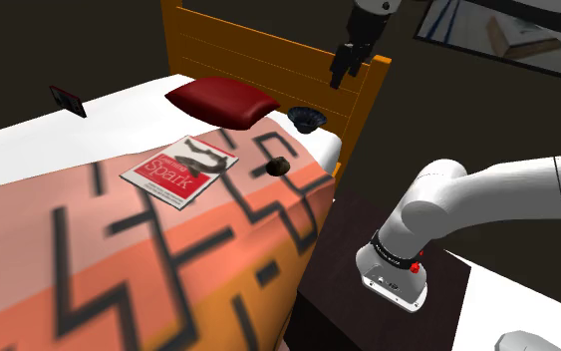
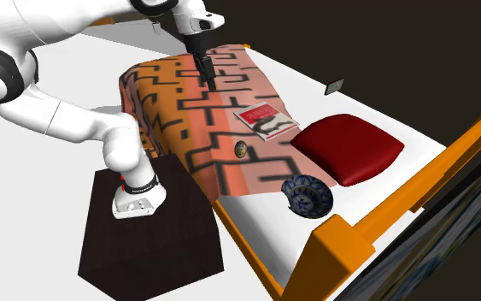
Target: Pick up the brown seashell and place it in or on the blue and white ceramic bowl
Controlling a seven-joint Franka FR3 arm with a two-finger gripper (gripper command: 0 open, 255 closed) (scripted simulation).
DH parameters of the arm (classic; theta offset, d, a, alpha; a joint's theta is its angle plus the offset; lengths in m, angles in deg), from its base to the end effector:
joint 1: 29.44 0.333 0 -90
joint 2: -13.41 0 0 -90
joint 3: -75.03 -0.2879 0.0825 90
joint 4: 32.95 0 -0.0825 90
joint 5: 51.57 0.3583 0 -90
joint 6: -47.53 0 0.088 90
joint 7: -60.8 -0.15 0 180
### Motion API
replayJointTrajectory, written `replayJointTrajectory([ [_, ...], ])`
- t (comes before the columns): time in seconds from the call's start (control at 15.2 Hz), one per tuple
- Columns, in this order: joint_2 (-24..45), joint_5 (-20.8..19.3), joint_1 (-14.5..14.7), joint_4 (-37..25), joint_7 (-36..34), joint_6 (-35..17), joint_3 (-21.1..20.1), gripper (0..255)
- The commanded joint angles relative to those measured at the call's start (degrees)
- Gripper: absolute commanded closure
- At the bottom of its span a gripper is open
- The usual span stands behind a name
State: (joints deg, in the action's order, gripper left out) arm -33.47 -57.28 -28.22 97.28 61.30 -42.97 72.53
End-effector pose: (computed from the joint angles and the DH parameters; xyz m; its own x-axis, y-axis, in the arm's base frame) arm 0.2986 0.0082 0.5765 0.9904 0.0642 0.1227 0.0478 -0.9902 0.1315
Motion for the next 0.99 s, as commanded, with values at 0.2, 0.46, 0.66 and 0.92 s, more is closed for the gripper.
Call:
replayJointTrajectory([
  [0.2, 3.70, -0.61, 0.72, 2.41, 1.31, -4.02, -0.23, 0],
  [0.46, 9.33, -1.55, 1.54, 4.94, 2.92, -9.40, -0.63, 0],
  [0.66, 14.04, -2.39, 2.07, 6.32, 3.97, -13.40, -0.98, 0],
  [0.92, 20.94, -3.74, 2.60, 7.46, 5.13, -18.61, -1.57, 0],
])
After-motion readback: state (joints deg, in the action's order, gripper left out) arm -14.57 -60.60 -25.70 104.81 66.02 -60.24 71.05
